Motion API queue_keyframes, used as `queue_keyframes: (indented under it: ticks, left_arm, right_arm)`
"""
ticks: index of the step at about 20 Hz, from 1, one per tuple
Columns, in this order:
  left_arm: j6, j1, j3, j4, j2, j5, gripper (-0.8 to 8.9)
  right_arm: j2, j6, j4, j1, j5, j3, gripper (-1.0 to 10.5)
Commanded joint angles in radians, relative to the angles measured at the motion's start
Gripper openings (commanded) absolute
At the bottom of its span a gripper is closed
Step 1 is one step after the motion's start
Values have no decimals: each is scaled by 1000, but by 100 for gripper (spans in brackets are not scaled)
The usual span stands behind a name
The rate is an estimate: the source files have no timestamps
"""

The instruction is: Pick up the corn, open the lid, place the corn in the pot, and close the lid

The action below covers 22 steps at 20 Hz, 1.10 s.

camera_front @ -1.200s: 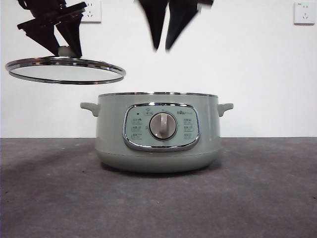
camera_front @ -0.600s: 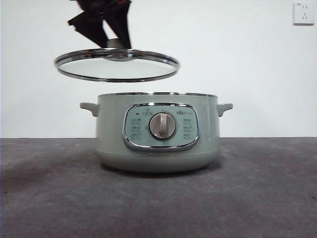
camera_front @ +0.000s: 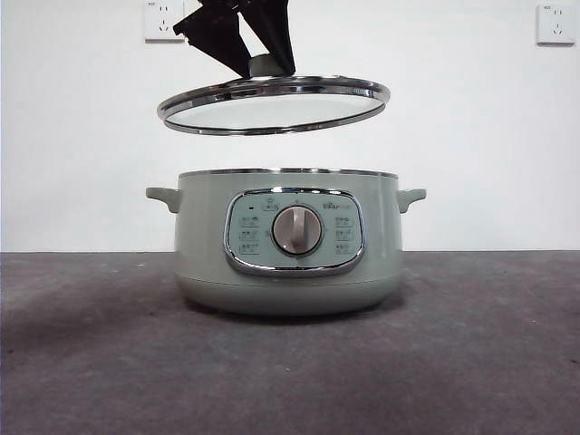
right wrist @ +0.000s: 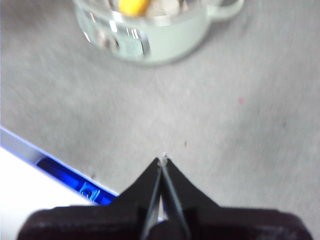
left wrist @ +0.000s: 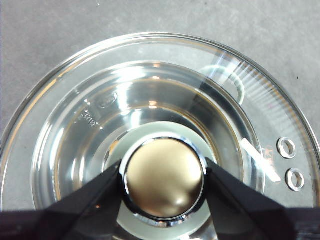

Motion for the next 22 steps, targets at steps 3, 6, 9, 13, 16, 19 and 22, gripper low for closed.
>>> queue_keyframes:
  ticks: [3,6,9,13,16,19,22]
  left_arm:
    - [-17,-3,5,55,14,7,-9]
    - [-21,-3,5,74,38,7,-9]
    - [-26,-4,5,78,70,5,-9]
    - [-40,-6,5,79,95,-10,-9]
    - [-34,-12,5,58,114,-21,-9]
    - [-34,-13,5,47,135,-19,-9]
    - [-32,-19,5,45,151,-20,-9]
  right_arm:
    - [-62,44,-15,1,-3,-41,-12]
    - [-98,45,6,1,-10,-41,-12]
    - [-126,48,-2,1,-18,-41,-12]
    - [-144,65,-2,1,-17,-41,-12]
    - [-143,67,-3,1,-17,-41,-12]
    - [-143,67,-2,1,-17,-41,-12]
    - [-143,67,0,1,-17,-41,-12]
